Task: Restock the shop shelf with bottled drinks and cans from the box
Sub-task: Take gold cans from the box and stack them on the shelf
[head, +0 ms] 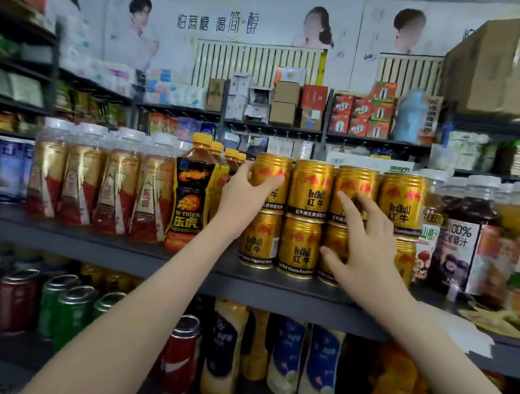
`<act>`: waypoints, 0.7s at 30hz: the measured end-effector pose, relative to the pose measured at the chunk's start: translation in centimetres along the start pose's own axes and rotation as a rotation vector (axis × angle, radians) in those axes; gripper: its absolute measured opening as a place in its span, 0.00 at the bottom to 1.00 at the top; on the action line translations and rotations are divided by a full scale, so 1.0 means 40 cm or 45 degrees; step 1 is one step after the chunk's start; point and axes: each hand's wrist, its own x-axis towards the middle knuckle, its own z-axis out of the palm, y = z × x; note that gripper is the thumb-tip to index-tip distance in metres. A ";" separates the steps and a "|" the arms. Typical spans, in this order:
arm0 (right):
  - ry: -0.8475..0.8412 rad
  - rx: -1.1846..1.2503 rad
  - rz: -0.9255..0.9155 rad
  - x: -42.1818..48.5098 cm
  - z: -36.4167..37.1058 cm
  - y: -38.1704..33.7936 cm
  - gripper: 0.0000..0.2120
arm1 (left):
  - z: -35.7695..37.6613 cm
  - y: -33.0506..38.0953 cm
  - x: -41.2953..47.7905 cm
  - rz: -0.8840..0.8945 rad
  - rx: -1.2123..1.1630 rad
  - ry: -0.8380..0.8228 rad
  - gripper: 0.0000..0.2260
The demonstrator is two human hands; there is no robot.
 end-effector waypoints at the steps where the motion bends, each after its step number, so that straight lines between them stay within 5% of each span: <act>1: 0.010 -0.008 -0.006 0.001 0.006 0.003 0.38 | 0.001 -0.001 -0.005 0.012 0.026 0.006 0.37; 5: 0.111 0.010 0.033 -0.015 0.032 0.011 0.39 | 0.002 -0.007 -0.028 0.063 0.164 -0.069 0.36; 12: 0.100 -0.092 -0.073 -0.041 0.064 -0.033 0.47 | -0.005 -0.062 -0.112 0.337 0.679 -0.206 0.51; 21: 0.023 -0.540 -0.069 0.001 0.106 -0.056 0.59 | -0.022 -0.074 -0.102 0.337 0.659 -0.283 0.48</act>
